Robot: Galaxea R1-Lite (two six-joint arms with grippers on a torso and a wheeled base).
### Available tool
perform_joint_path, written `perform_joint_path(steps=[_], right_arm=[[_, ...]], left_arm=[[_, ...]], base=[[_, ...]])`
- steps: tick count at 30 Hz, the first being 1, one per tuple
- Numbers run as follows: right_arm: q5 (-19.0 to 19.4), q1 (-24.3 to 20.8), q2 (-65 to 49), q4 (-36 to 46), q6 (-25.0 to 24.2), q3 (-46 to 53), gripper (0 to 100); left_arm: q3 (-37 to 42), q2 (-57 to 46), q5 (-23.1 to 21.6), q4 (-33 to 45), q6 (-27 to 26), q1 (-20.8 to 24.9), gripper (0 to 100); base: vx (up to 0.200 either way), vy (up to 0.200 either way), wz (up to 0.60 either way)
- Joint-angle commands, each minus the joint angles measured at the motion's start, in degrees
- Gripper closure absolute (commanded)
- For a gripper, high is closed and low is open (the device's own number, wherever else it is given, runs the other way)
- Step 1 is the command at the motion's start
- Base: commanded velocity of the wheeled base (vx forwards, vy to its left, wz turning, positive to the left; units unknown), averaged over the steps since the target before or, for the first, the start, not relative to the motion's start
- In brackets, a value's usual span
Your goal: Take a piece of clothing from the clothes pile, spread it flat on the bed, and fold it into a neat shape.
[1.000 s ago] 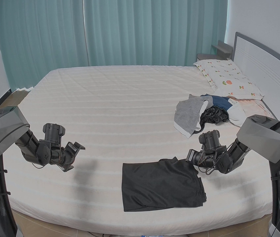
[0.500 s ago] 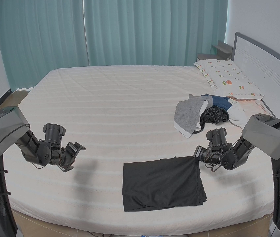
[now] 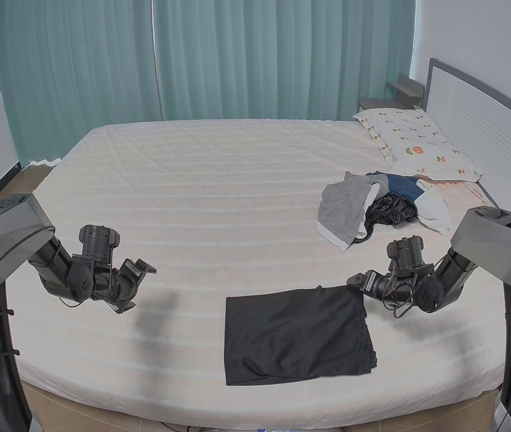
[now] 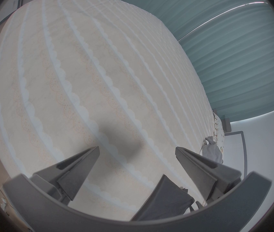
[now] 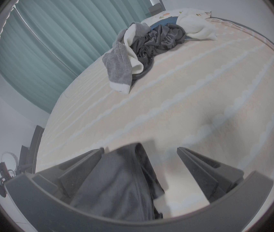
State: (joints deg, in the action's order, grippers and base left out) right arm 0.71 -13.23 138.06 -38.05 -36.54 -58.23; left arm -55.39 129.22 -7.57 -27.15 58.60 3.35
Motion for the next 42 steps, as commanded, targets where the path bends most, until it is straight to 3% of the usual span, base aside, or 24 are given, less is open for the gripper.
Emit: perform_joint_path(steps=[1,7,12,29,30,42], right_arm=[[4.1,0.8,-6.1,-4.0,2.0,11.7,0],[6.3,-0.3,-4.8,-26.3,4.5,30.1,0],[7.7,-1.4,1.3,-39.7,4.8,36.0,0],[8.0,-4.2,4.0,-41.5,5.8,32.9,0],[7.9,-4.3,4.0,-41.4,5.8,33.0,100],[7.6,-1.9,2.1,-42.4,6.7,36.9,100]], left_arm=[[0.0,0.1,0.0,0.2,0.0,0.1,0],[-0.1,0.1,0.0,0.3,-0.2,0.2,0],[0.0,0.2,0.1,0.2,-0.3,0.3,0],[-0.2,1.6,2.5,0.0,-1.9,1.0,0],[-0.2,1.5,2.5,0.0,-1.9,1.0,0],[-0.2,1.5,2.5,0.1,-1.9,1.0,0]], base=[[0.0,0.0,0.0],[-0.2,0.0,0.0],[-0.12,0.0,0.0],[0.0,0.0,0.0],[0.0,0.0,0.0],[0.0,0.0,0.0]])
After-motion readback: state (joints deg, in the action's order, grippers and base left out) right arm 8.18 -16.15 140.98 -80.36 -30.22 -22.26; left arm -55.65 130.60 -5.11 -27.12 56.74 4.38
